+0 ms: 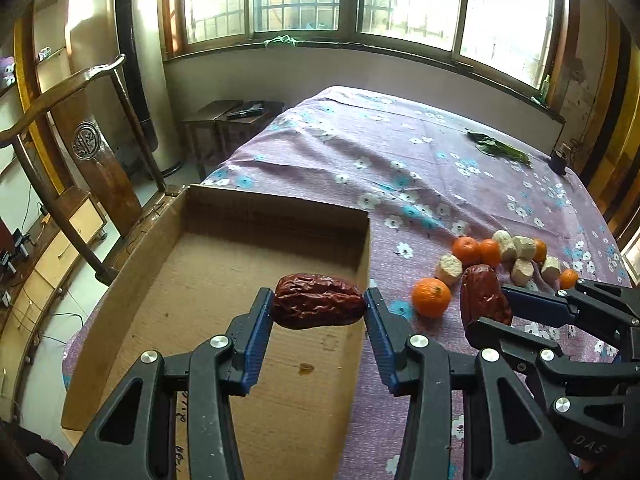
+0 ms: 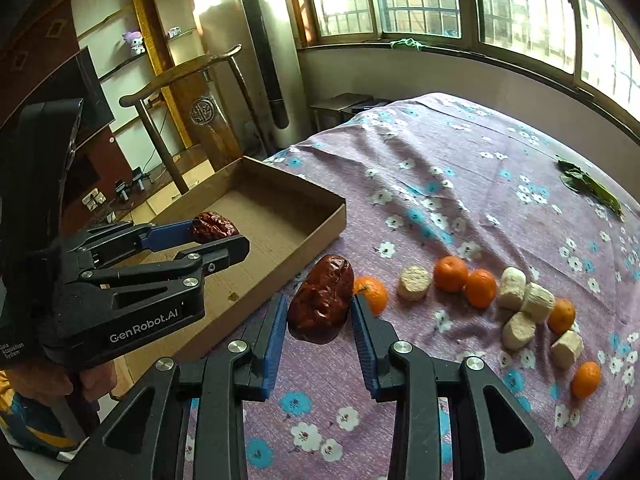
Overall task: Organize fruits
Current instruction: 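Carry both held dates over the cardboard box with both tools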
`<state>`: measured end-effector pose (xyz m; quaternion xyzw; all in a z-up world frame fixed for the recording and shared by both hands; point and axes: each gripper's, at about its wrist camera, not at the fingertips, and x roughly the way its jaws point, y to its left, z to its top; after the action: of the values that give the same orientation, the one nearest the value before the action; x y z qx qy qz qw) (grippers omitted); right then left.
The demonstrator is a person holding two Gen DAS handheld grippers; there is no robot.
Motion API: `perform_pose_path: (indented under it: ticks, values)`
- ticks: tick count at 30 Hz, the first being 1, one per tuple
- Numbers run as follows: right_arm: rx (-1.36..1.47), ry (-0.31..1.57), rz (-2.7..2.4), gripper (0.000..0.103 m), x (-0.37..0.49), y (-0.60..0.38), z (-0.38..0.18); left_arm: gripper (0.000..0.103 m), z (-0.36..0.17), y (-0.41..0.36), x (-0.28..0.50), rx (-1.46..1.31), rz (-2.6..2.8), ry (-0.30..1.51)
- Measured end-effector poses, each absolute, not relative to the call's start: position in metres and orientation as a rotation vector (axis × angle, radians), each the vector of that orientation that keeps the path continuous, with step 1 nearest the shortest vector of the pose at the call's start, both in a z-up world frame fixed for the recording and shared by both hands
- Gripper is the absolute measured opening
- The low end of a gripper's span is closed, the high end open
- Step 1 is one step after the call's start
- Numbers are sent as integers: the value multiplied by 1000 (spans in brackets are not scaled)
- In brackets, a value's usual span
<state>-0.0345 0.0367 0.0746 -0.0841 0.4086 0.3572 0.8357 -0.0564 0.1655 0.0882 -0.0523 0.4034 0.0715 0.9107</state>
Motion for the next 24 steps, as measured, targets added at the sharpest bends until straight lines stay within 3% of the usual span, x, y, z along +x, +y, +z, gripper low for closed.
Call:
perform_pose_path:
  ticks: [13, 24]
  values:
    - [-270, 916, 867, 36, -11, 116, 58, 45, 68, 242, -32, -195, 258, 913]
    - [-297, 1004, 893, 36, 21, 154, 22, 45, 44, 257, -13, -202, 292, 996]
